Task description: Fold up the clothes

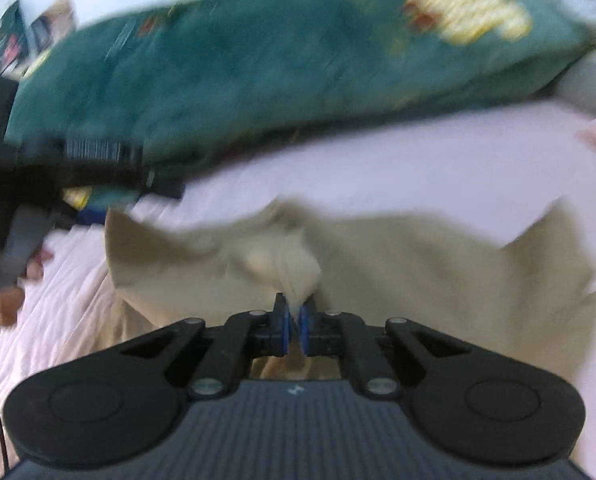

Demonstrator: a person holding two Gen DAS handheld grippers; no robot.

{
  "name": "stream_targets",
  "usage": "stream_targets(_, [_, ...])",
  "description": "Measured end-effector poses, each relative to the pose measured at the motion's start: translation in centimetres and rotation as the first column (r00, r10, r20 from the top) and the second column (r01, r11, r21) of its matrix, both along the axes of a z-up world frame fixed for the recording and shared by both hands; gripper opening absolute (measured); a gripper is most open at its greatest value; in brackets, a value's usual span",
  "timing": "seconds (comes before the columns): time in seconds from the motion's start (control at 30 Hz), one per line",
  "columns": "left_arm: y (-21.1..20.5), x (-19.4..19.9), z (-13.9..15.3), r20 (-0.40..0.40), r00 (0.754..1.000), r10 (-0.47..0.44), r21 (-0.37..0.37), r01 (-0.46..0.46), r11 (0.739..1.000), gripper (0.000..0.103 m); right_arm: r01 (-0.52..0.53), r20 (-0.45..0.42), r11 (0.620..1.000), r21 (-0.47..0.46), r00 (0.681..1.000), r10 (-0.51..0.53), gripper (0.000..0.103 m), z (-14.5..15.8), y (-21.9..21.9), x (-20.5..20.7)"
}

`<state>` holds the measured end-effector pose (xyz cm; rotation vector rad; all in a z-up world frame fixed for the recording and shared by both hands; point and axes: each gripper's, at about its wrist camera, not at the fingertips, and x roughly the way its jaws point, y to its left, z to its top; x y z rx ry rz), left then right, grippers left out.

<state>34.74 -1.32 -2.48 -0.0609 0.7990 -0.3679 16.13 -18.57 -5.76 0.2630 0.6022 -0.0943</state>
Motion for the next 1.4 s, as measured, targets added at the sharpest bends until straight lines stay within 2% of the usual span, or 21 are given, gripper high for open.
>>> stream_targets(0.1, [-1.4,-0.7,0.9,0.048,0.998,-0.028,0.126,0.022,0.992,0.085,0.083,-0.040,0.996,-0.036,0.996,-0.085,0.008,-0.1,-1.3,-1.3])
stream_targets(0.17, [-2.5,-1.0,1.3,0.060,0.996,-0.062,0.205,0.048,0.978,0.085,0.071,-0.103,0.997,0.039,0.992,-0.067,0.013,-0.9,-2.4,-1.1])
stream_targets(0.2, [-2.9,-1.1,1.4,0.061,0.995,-0.080,0.239,0.064,0.969,0.085,0.072,-0.133,0.994,0.087,0.989,-0.060,0.019,-1.2,-3.0,-1.1])
stream_targets(0.23, [-3.2,-1.3,1.6,0.064,0.993,-0.095,0.263,0.075,0.962,0.085,0.087,-0.155,0.986,0.141,0.986,-0.065,0.030,-1.2,-3.8,-1.4])
stream_targets(0.3, [-3.4,-1.3,1.6,0.044,0.995,-0.093,0.290,0.076,0.954,0.085,0.119,-0.175,0.971,0.207,0.981,-0.083,0.040,-0.9,-4.7,-2.5])
stream_targets(0.4, [-3.4,-0.3,0.7,-0.004,0.999,-0.035,0.348,0.035,0.937,0.085,0.074,-0.170,0.974,0.215,0.985,-0.037,0.043,0.4,-4.2,-5.0])
stream_targets(0.47, [-3.1,0.5,0.0,-0.034,0.999,0.027,0.361,-0.013,0.932,0.085,0.025,-0.181,0.975,0.221,0.983,0.015,0.048,0.9,-3.3,-6.9])
stream_targets(0.57, [-2.2,1.5,-0.8,-0.067,0.991,0.114,0.317,-0.087,0.945,0.085,-0.048,-0.181,0.966,0.255,0.979,0.097,0.049,1.0,-2.1,-9.5])
stream_targets(0.7, [-2.6,3.0,-2.9,-0.133,0.980,0.146,0.312,-0.098,0.945,0.085,-0.135,-0.085,0.947,0.292,0.982,0.166,0.049,1.2,0.4,-12.0])
stream_targets(0.83, [-3.0,3.9,-4.3,-0.125,0.977,0.173,0.305,-0.128,0.944,0.081,-0.279,-0.018,0.934,0.223,0.957,0.290,0.049,1.5,4.8,-13.3])
stream_targets(0.9, [-2.8,4.8,-4.4,-0.119,0.972,0.202,0.274,-0.164,0.948,0.073,-0.337,-0.028,0.916,0.217,0.936,0.350,0.049,1.0,6.5,-13.9])
stream_targets(0.97, [-2.3,6.1,-3.9,-0.124,0.959,0.256,0.217,-0.226,0.950,0.058,-0.365,-0.060,0.906,0.214,0.921,0.385,0.049,0.2,7.7,-14.6])
stream_targets(1.03, [-2.0,7.3,-2.5,-0.095,0.959,0.269,0.178,-0.249,0.952,0.042,-0.364,-0.103,0.906,0.217,0.914,0.392,0.049,-0.7,8.5,-15.6])
stream_targets(1.13, [-1.4,8.3,0.3,-0.020,0.950,0.310,0.178,-0.302,0.936,0.041,-0.366,-0.086,0.904,0.221,0.916,0.392,0.050,-0.8,9.0,-17.8])
stream_targets(1.17, [-1.4,8.2,1.1,-0.004,0.949,0.315,0.201,-0.308,0.930,0.042,-0.369,-0.086,0.904,0.219,0.915,0.394,0.050,-0.3,9.0,-18.5])
stream_targets(1.27, [-1.6,5.8,2.5,0.026,0.977,0.212,0.234,-0.212,0.949,0.047,-0.323,-0.056,0.914,0.247,0.936,0.346,0.050,1.7,7.2,-21.0])
stream_targets(1.3, [-1.6,4.0,2.9,0.013,0.986,0.169,0.218,-0.167,0.961,0.049,-0.297,-0.043,0.918,0.262,0.947,0.318,0.051,2.4,6.2,-22.0])
stream_targets(1.37, [-1.5,0.0,3.8,-0.006,0.996,0.084,0.164,-0.082,0.983,0.061,-0.232,-0.018,0.931,0.282,0.969,0.247,0.053,4.0,4.2,-24.5])
stream_targets(1.4, [-1.5,-2.4,4.4,-0.003,0.999,0.035,0.135,-0.034,0.990,0.061,-0.189,-0.023,0.941,0.280,0.979,0.203,0.054,4.6,3.3,-25.8])
